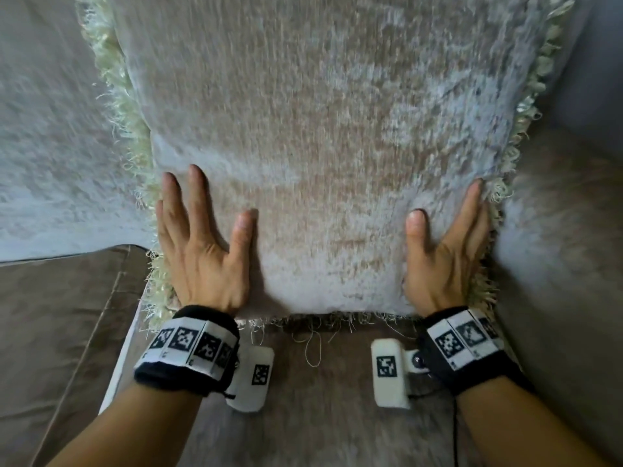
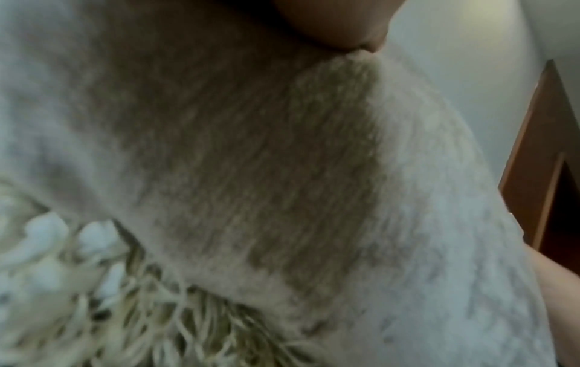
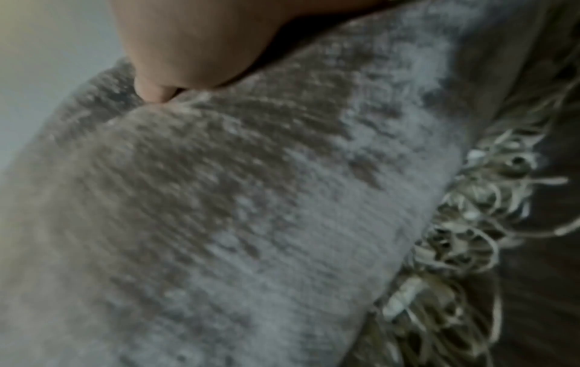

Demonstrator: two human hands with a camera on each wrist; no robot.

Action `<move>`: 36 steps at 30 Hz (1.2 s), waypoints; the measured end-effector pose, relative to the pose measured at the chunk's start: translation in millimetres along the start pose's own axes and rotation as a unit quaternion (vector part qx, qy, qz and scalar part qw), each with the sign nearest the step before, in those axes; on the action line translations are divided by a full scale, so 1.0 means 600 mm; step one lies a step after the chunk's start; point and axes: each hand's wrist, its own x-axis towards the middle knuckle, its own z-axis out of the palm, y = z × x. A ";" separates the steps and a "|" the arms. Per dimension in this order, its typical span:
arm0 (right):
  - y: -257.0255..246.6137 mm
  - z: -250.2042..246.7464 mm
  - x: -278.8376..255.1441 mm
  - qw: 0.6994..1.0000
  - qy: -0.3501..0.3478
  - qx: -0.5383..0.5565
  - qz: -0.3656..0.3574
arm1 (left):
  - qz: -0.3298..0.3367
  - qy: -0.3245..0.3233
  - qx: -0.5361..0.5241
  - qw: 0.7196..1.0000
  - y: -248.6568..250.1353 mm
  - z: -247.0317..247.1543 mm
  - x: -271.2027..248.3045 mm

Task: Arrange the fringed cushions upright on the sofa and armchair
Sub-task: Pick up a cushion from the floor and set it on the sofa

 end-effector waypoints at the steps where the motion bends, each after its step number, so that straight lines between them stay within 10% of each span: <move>1: -0.001 -0.004 0.001 1.000 0.001 0.007 0.002 | 0.000 0.007 -0.003 1.000 0.000 -0.004 0.002; 21: -0.081 -0.086 -0.017 0.998 0.015 0.032 -0.058 | -0.068 0.069 -0.081 0.992 0.068 -0.107 -0.007; 36: -0.496 -0.255 -0.121 0.966 -0.167 0.077 -0.179 | -0.144 0.104 -0.072 0.981 0.261 -0.545 0.020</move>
